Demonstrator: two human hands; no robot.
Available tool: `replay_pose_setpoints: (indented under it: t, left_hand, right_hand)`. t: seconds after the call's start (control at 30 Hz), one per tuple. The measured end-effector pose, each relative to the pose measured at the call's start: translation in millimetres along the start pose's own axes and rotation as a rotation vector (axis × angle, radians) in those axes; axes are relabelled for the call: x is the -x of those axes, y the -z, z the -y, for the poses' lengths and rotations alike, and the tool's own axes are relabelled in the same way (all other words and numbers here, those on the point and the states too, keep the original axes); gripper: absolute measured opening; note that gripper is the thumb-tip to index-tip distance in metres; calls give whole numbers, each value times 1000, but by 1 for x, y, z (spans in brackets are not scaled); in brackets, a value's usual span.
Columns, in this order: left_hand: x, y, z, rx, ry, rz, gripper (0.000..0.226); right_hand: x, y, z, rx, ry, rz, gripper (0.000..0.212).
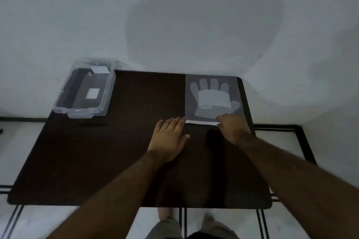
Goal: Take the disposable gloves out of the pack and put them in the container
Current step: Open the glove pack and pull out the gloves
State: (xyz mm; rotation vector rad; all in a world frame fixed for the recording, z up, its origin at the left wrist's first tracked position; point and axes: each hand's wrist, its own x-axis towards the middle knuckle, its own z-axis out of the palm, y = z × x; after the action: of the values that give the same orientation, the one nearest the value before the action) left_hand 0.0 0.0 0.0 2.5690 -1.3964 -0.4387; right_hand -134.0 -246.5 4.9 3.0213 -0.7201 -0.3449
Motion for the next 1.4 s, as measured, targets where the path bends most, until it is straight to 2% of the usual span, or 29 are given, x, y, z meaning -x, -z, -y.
replay_pose_setpoints:
  t: [0.17, 0.3, 0.6, 0.77, 0.9, 1.4]
  left_hand:
    - [-33, -23, -28, 54, 44, 27, 69]
    - [-51, -41, -55, 61, 62, 31, 68]
    - [-76, -68, -92, 48, 129, 61, 64]
    - [-80, -76, -98, 15, 124, 81, 64]
    - [-82, -81, -101, -13, 123, 94, 63]
    - [-79, -96, -99, -41, 155, 97, 66]
  right_hand:
    - [-36, -3, -23, 11, 120, 205, 31]
    - [-55, -10, -42, -5, 231, 268, 30]
    - [-81, -28, -71, -146, 416, 259, 21]
    - [-90, -33, -75, -132, 514, 254, 26]
    - [-94, -31, -77, -95, 570, 311, 30]
    - [-104, -27, -78, -108, 589, 386, 18]
